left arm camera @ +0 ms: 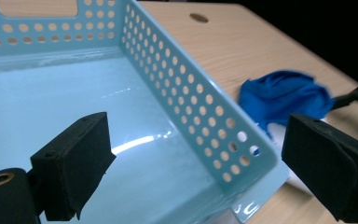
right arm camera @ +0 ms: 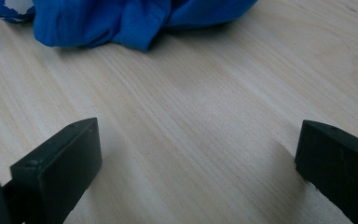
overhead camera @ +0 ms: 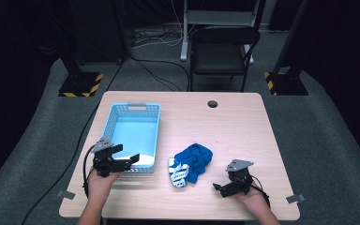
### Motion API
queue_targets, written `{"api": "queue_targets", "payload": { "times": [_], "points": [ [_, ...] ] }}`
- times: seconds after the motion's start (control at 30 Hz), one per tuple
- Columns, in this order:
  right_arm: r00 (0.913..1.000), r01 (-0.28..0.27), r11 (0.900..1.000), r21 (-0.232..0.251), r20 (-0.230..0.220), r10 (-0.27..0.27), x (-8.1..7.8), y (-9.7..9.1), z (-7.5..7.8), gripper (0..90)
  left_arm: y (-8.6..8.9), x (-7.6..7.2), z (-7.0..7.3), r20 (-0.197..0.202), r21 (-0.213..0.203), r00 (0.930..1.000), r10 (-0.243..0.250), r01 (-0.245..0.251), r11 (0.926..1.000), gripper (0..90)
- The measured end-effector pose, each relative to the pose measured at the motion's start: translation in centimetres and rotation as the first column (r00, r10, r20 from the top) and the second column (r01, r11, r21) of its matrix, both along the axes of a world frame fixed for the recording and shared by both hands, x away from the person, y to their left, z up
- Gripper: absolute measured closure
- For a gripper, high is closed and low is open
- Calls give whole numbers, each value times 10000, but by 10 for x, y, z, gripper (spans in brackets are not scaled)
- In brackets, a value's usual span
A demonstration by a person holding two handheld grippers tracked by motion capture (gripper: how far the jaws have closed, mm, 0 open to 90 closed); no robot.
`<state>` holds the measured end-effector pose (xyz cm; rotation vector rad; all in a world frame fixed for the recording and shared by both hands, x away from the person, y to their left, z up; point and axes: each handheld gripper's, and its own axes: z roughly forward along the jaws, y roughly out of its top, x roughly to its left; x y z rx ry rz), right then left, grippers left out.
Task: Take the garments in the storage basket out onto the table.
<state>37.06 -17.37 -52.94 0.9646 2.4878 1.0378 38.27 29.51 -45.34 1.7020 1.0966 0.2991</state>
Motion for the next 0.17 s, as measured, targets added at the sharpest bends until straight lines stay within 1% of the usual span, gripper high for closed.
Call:
{"api": "queue_targets", "payload": {
  "times": [0.1, 0.17],
  "points": [
    [10000, 1, 10000, 0, 1, -1, 0, 0, 0, 0, 8, 0, 1, -1, -171, 9997, 237, -237, 9996, 80],
    [10000, 17, 10000, 0, -2, -17, 0, 0, 0, 0, 12, 0, 1, 8, -214, 9994, 342, -342, 9992, 80]
  ]
}}
